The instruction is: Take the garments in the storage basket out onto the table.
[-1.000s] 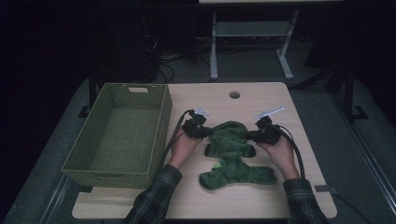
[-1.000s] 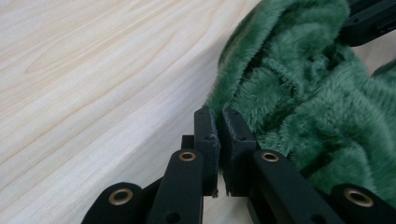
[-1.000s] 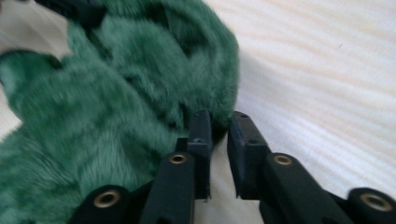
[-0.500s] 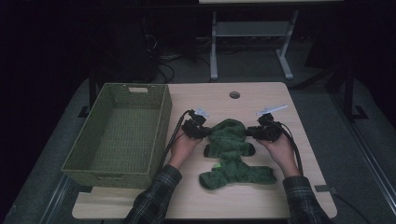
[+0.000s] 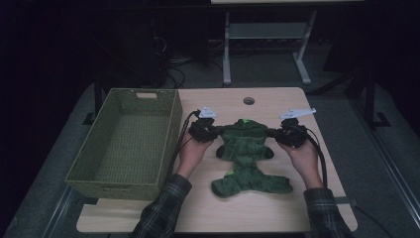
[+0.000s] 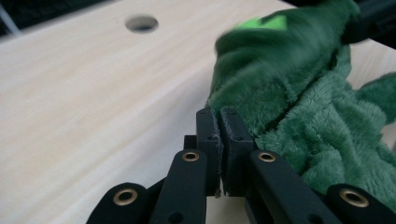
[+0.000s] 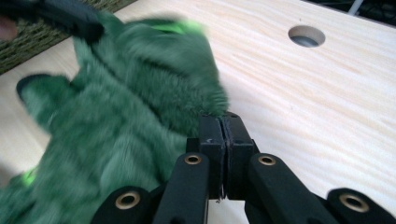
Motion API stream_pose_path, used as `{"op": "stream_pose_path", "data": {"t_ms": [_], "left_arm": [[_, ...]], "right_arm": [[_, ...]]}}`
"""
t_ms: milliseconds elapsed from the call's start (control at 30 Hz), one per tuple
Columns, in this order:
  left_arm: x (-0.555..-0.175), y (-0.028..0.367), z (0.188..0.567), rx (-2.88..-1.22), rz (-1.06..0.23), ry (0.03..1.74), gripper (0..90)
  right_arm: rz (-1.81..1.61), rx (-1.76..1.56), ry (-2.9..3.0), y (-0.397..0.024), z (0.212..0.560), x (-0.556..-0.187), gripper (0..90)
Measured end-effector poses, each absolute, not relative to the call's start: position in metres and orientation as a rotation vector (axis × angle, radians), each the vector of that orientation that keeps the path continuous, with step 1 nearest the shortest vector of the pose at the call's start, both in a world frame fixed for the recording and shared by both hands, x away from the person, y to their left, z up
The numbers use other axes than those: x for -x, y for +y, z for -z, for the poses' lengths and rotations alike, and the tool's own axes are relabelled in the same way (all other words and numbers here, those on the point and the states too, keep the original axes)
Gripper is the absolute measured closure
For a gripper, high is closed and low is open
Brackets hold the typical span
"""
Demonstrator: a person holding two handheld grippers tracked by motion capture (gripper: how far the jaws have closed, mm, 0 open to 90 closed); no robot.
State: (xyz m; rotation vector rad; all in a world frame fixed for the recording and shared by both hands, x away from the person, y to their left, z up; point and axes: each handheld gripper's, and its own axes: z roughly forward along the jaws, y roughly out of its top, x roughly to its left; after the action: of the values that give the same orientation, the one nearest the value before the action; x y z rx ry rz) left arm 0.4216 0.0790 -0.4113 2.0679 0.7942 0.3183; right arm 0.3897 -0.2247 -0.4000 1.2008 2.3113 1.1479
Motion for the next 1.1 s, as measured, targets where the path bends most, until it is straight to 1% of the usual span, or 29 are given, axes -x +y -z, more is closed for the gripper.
{"op": "stream_pose_path", "data": {"t_ms": [200,233,467,533,600,633,733,767,867,900,933,1100], "left_arm": [[-0.436,0.068,0.444,-2.153,-0.29,0.834,87.1],[-0.44,0.066,0.452,-2.154,-0.269,0.851,87.1],[-0.455,0.059,0.471,-2.206,-0.243,0.863,86.3],[-0.457,0.056,0.472,-2.19,-0.249,0.868,85.9],[-0.458,0.052,0.472,-2.189,-0.263,0.87,84.4],[-0.458,0.052,0.47,-2.187,-0.264,0.872,82.0],[-0.457,0.055,0.462,-2.149,-0.24,0.87,74.3],[-0.456,0.056,0.459,-2.146,-0.239,0.867,72.0],[-0.449,0.06,0.444,-2.151,-0.237,0.844,69.0],[-0.449,0.06,0.444,-2.151,-0.237,0.844,68.0],[-0.445,0.064,0.436,-2.147,-0.23,0.83,66.2],[-0.43,0.072,0.418,-2.117,-0.217,0.8,59.0]], "right_arm": [[-1.001,-1.346,2.408,-0.231,0.438,-0.405,88.6],[-0.969,-1.362,2.419,-0.23,0.443,-0.408,88.7],[-0.888,-1.398,2.418,-0.232,0.458,-0.423,89.1],[-0.876,-1.415,2.401,-0.233,0.462,-0.425,89.2],[-0.871,-1.433,2.379,-0.234,0.462,-0.426,89.1],[-0.87,-1.428,2.377,-0.234,0.462,-0.427,88.6],[-0.896,-1.423,2.373,-0.235,0.46,-0.425,82.9],[-0.914,-1.41,2.367,-0.237,0.457,-0.424,77.9],[-0.956,-1.409,2.351,-0.24,0.447,-0.418,72.0],[-0.97,-1.405,2.344,-0.241,0.442,-0.415,70.4],[-0.981,-1.4,2.341,-0.241,0.438,-0.413,68.7],[-1.007,-1.378,2.331,-0.242,0.424,-0.4,64.1]]}}
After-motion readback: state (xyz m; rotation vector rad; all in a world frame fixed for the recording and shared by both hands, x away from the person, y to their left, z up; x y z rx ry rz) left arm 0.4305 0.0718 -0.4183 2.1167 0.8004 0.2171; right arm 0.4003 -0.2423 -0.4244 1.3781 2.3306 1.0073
